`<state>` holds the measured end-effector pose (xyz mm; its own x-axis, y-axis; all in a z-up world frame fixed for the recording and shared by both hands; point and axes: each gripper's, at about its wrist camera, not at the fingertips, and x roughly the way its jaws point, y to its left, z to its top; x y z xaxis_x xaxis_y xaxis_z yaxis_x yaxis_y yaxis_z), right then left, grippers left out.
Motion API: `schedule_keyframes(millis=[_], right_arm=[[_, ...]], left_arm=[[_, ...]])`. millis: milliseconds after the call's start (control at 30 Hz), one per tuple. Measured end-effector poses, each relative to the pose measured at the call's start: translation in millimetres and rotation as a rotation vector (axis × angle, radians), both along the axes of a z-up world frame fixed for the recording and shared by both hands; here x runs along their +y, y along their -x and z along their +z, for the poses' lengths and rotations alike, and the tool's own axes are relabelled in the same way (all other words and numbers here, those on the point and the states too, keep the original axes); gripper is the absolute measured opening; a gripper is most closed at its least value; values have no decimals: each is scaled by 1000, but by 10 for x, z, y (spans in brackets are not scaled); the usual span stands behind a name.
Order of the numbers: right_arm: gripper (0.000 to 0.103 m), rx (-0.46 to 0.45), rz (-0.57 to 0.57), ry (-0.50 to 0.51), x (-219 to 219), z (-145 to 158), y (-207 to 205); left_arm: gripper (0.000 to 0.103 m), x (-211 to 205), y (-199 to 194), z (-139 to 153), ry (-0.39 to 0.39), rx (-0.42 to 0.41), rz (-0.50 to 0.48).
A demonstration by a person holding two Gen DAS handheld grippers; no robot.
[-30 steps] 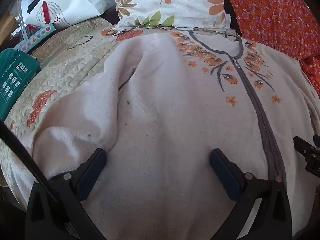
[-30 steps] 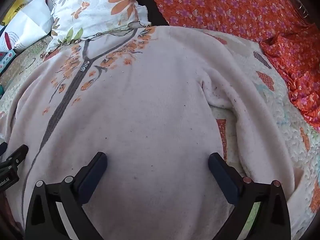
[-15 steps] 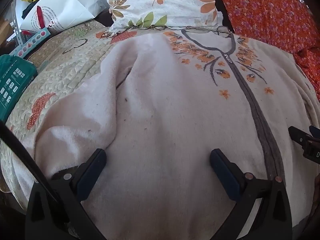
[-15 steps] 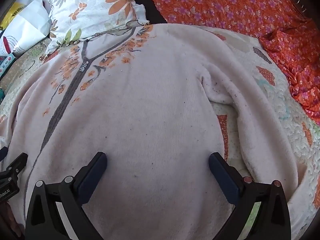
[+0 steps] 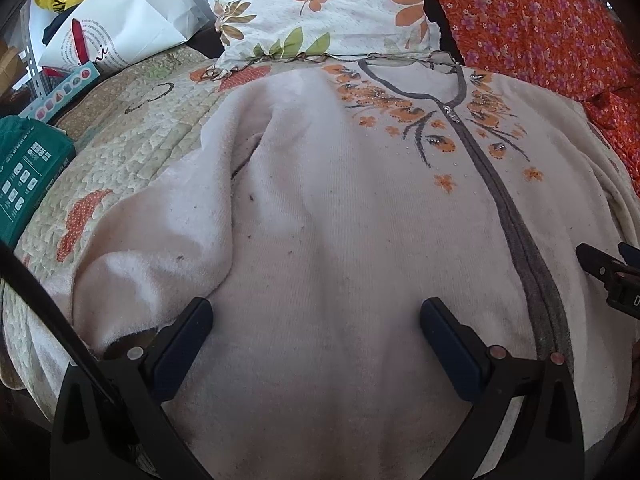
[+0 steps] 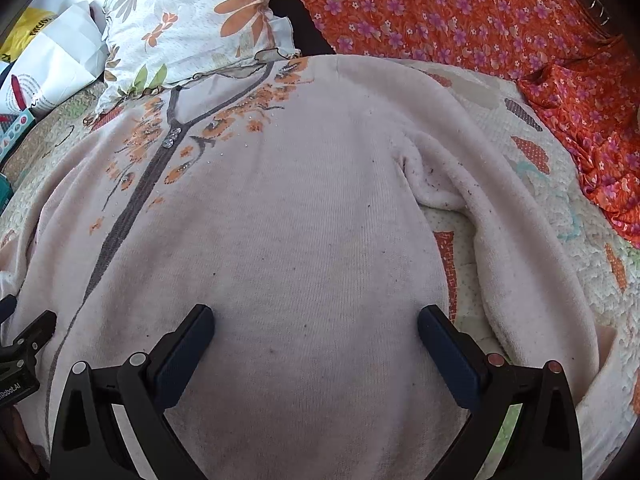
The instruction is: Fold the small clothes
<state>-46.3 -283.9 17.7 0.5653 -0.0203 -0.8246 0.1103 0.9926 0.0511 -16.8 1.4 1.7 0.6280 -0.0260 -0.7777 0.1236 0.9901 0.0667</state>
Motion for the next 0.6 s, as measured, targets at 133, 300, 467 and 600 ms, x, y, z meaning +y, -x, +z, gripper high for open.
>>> schedule_keyframes(millis=[133,300,467,600], right_arm=[[103,-2,0,3,-1,1,3],[103,-2,0,3,-1,1,2],[103,-3,0,3,-1,0,4],[103,-3,0,3,-1,0,5]], left_arm=[[103,0,3,-5,-1,0,-2],[103,4,-9,-2,6,15,-1],[103,4,-10,-2,7,16,-1],[103,5,-9,-4,6,14,-1]])
